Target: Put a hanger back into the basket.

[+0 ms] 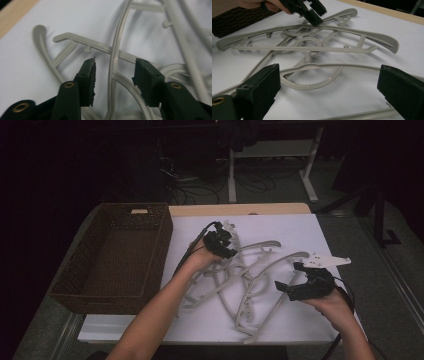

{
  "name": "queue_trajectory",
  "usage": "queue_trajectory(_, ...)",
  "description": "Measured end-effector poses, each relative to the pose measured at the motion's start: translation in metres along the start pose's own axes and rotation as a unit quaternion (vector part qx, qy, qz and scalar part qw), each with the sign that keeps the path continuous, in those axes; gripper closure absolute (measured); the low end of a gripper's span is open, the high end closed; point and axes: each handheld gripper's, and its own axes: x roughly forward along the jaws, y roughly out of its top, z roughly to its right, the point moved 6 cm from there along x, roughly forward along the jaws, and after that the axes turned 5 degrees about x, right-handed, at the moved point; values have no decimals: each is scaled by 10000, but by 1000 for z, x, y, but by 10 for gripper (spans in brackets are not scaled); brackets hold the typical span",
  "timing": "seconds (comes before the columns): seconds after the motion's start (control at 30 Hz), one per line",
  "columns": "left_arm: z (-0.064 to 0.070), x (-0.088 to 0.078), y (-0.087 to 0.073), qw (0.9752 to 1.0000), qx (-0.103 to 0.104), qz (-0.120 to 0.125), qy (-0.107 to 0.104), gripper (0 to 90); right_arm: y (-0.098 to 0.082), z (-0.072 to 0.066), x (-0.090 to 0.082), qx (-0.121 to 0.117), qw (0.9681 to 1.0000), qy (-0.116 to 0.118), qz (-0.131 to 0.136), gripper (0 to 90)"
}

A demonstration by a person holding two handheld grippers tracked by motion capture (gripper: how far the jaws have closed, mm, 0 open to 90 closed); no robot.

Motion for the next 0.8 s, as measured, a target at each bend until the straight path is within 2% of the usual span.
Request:
queue_trajectory(0.07,-3,8,1,9999,35,-102,2,546,0,0,-1,15,10000,3,9,46)
queue_trajectory(0.23,-3,22,1,9996,22,-244,-145,656,-2,2,0,30,10000,8,5,46)
queue_trajectory(0.27,-3,23,1,9995,13,-245,-182,656,-2,2,0,30,10000,8,5,46)
queue_trajectory(0.3,-3,24,1,9995,13,-251,-199,734,-2,3,-1,41,10000,11,6,47)
queue_trajectory(0.33,-3,25,1,9995,14,-263,-166,764,-2,3,0,41,10000,9,8,47)
queue_trajectory(0.5,-6,23,0,9994,-131,-304,-87,810,-1,2,0,20,10000,20,3,47)
queue_trajectory(0.57,-8,19,-2,9989,-256,-394,16,814,-1,2,0,18,10000,18,3,47)
queue_trajectory(0.67,-14,12,-6,9973,-592,-406,153,819,-1,2,0,21,10000,22,10,48)
queue_trajectory(0.8,-26,1,-18,9934,-950,-419,478,819,-1,1,0,19,10000,18,11,48)
